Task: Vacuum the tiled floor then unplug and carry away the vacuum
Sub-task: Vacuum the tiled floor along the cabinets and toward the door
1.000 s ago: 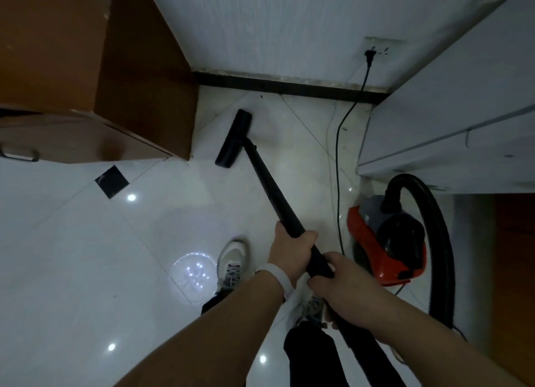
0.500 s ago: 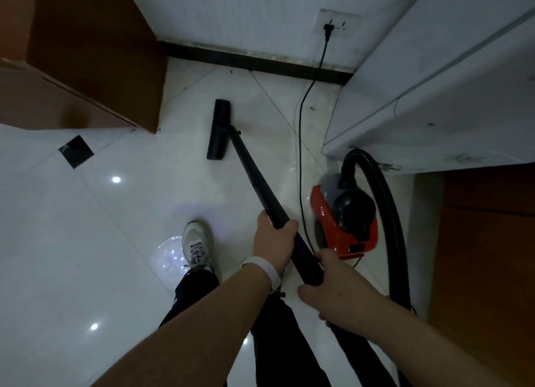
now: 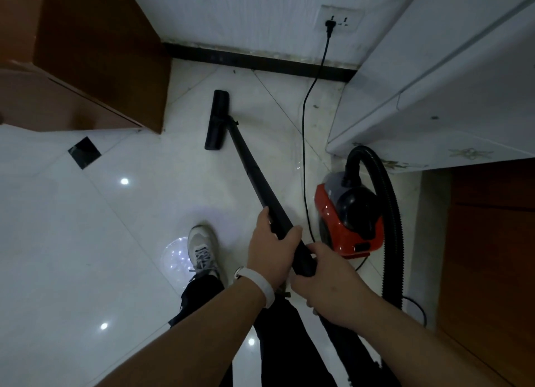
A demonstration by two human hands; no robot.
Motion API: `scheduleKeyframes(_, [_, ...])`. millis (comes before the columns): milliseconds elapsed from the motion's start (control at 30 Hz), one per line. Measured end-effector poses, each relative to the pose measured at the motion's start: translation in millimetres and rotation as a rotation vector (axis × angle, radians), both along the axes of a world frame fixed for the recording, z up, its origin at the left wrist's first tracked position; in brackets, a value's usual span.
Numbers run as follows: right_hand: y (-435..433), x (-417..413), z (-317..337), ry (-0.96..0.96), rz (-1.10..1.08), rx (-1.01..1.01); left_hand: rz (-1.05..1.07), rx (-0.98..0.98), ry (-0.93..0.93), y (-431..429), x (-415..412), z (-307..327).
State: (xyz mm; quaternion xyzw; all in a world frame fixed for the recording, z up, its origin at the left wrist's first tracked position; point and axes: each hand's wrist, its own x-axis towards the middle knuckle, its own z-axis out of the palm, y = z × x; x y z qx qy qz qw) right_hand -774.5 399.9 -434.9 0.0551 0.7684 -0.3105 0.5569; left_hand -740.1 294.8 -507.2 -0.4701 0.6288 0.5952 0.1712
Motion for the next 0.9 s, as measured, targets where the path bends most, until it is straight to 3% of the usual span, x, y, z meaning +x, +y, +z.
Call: scheduleKeyframes(900, [-171.3, -13.1, -10.9, 0.024, -0.051, -0.034, 0.103, -0.007, 0.06, -169.2, -15.1, -11.2])
